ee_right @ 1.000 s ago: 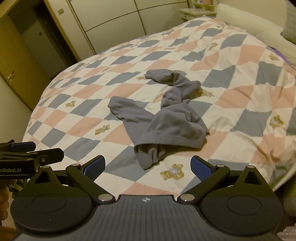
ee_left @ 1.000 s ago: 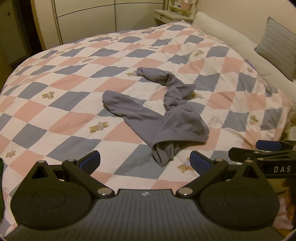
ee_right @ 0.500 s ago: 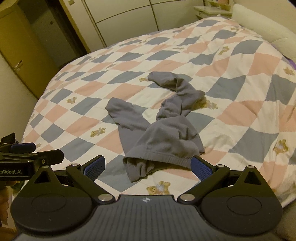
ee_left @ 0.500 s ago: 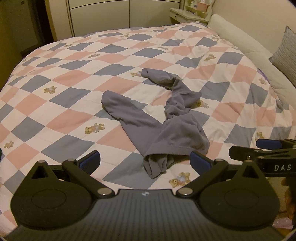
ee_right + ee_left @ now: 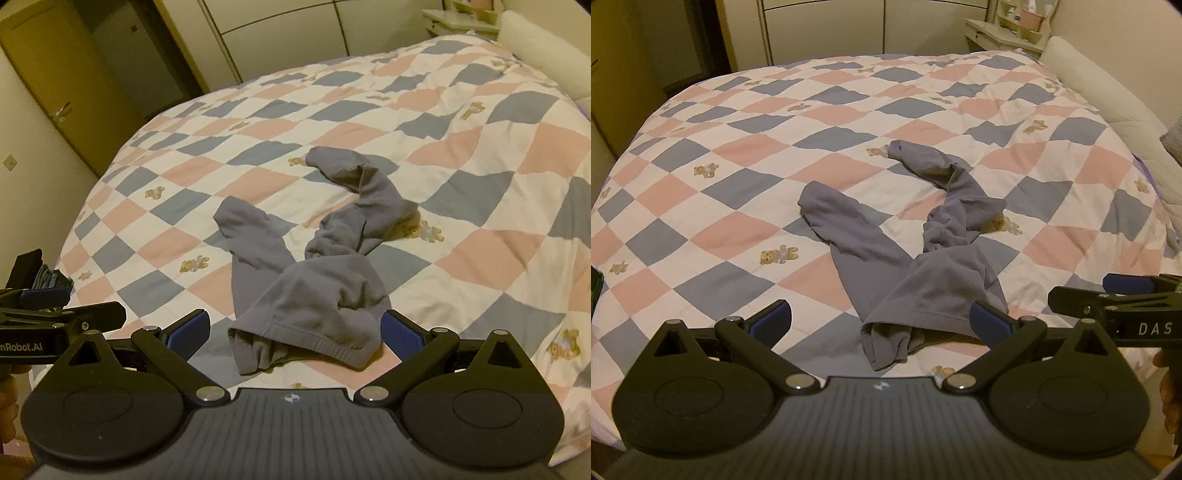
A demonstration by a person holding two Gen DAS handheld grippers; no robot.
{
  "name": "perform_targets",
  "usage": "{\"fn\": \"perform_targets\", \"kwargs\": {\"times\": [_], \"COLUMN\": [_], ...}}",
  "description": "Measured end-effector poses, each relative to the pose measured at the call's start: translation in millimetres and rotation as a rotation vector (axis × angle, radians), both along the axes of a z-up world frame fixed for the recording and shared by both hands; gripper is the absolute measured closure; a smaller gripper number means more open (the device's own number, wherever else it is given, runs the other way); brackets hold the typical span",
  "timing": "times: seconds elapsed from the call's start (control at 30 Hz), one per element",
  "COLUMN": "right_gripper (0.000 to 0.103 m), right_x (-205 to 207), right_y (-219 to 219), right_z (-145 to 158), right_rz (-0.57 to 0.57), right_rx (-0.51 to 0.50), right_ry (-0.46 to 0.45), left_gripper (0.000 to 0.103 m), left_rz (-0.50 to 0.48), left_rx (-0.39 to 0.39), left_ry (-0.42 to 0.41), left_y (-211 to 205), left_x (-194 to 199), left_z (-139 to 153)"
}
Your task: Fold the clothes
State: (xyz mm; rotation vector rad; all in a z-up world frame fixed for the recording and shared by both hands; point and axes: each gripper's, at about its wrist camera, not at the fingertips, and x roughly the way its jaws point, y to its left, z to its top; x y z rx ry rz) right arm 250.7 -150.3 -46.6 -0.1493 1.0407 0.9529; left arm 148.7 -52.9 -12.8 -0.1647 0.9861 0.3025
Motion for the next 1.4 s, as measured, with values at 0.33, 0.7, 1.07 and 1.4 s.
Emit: {"fn": "perform_targets", "kwargs": {"times": [0.33,0.7,1.07,1.4], "right_gripper": [0.002,0.006,0.035,0.039], "right_x": [25.9,11.3,-25.3,-30.0], "right_y": [-4.1,-2.3,17.4,39.1], "right_z": [-19.4,-78.3,-174.4,-215.3], "right_rz": [0.047,0.252,0.516,0.605], "right_rx": [-0.009,-0.079,-0.271,-0.288], "right_ry": [0.014,-0.161,-0.318,-0.515], "left_gripper": [0.001,0.007,0.062,0.067], "left_rz": [0.054,0.063,-0.006,0.154], "left_rx": [-0.001,-0.016,-0.109,-0.383], "left_ry": [0.044,0.121,0.236,0.146], "left_y": [-10.4,1.5,9.7,36.7], "left_x": [9.5,-2.6,-2.6,-2.3], "left_z": [-22.6,-104.5,-219.7,-269.6]}}
